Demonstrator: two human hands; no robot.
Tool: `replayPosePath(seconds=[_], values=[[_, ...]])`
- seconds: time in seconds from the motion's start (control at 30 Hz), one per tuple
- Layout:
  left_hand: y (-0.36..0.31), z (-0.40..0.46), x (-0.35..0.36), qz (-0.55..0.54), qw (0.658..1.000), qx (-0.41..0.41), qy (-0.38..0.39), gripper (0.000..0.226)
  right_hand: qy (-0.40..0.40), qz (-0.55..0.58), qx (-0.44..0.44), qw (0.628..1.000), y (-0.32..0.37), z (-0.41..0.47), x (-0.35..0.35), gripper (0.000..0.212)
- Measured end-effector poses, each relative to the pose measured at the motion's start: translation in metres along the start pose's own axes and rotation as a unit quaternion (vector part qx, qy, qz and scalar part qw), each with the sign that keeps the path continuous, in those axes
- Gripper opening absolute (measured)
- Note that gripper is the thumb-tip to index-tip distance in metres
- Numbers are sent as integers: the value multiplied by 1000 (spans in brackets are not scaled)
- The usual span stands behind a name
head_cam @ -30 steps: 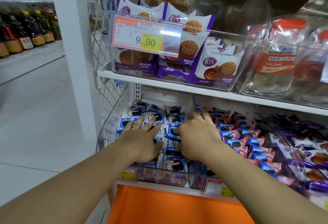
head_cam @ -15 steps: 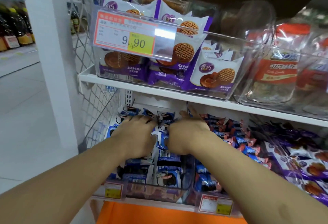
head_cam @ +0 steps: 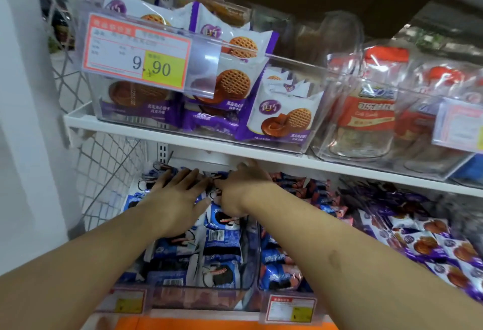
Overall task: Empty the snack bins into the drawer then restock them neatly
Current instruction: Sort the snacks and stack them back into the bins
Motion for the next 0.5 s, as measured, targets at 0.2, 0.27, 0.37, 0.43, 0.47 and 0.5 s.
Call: replayPosePath(seconds=[0.2,0.27,0.37,0.43,0.47,0.5], values=[[-41,-68,-37,-109,986,78,-97,62,-225,199,31,953,-20,-88,-39,51],[-65,-114,-44,-163,980,74,-85,60,-307,240,17,921,-17,-159,-38,51],[-108,-192,-32,-173,978,111,-43,60,-328,280,-7,902,0,-256,1,43],[-137,-239,-12,-130,979,154,-19,56,-225,295,-38,928,26,-295,45,43],[-145,-256,5,-128,980,153,22,53,-153,299,-57,940,43,-309,73,48],[-152,-272,23,-113,980,157,43,51,-89,307,-84,944,62,-322,98,54]])
Point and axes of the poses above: each hand's wrist, its own z-axis towards the middle knuckle, its own x-axis out of the palm, y = z × x, the point moved 10 cm from there along z, towards the middle knuckle, and after that the axes turned 14 degrees about -z, right-handed, at the moved point
